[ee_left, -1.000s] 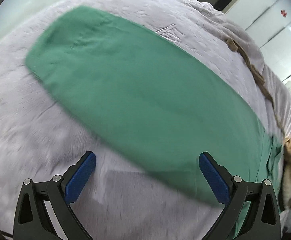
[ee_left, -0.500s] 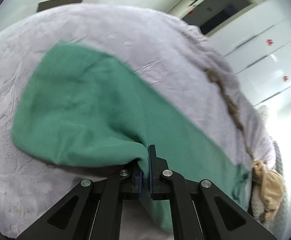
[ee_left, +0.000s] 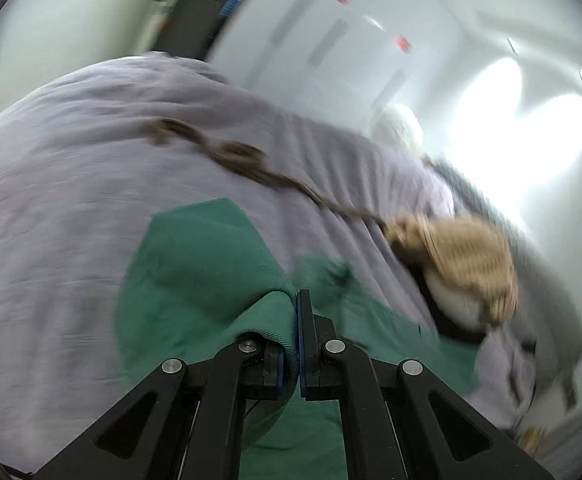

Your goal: Fold large clothes

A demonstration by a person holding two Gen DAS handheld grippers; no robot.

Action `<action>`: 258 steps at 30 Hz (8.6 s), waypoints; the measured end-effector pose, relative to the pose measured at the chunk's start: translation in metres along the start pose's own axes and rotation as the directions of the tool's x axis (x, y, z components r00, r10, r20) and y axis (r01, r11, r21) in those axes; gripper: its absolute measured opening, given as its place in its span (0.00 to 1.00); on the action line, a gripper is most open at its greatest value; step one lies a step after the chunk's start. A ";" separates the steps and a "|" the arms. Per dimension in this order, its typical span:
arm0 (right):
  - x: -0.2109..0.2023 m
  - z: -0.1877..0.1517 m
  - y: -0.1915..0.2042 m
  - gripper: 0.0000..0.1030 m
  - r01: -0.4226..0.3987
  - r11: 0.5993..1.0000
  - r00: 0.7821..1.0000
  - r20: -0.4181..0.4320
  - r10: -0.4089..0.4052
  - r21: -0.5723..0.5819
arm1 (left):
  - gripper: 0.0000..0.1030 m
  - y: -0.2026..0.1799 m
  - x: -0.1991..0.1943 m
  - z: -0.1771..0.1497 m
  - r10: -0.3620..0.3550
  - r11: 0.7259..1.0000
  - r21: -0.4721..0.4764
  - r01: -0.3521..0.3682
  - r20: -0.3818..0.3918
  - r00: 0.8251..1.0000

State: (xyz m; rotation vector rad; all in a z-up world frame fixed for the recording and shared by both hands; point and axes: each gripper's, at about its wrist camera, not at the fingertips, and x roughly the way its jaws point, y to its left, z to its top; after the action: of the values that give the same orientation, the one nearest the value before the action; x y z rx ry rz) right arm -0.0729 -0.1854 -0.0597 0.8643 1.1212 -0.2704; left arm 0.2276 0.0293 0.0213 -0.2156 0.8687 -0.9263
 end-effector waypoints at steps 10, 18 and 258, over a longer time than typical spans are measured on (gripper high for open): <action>-0.018 0.017 -0.087 1.00 0.073 0.996 0.997 0.010 -0.073 0.061 | 0.06 -0.117 0.156 -0.111 0.267 0.929 0.325 -0.177 -0.259 0.928; -0.022 0.052 -0.059 1.00 0.106 0.990 0.993 0.070 -0.100 -0.090 | 0.79 -0.115 0.122 -0.139 0.284 0.923 0.336 -0.188 -0.267 0.921; 0.053 0.135 -0.042 0.66 -0.190 0.981 0.980 0.056 0.191 -0.026 | 0.99 -0.006 0.155 -0.130 0.504 0.858 0.063 -0.510 -0.296 0.812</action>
State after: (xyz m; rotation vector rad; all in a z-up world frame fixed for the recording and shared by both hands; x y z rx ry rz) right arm 0.0165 -0.2990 -0.1036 0.9334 0.9773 -0.1244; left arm 0.1751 -0.0691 -0.1471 0.1507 1.1492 -0.4472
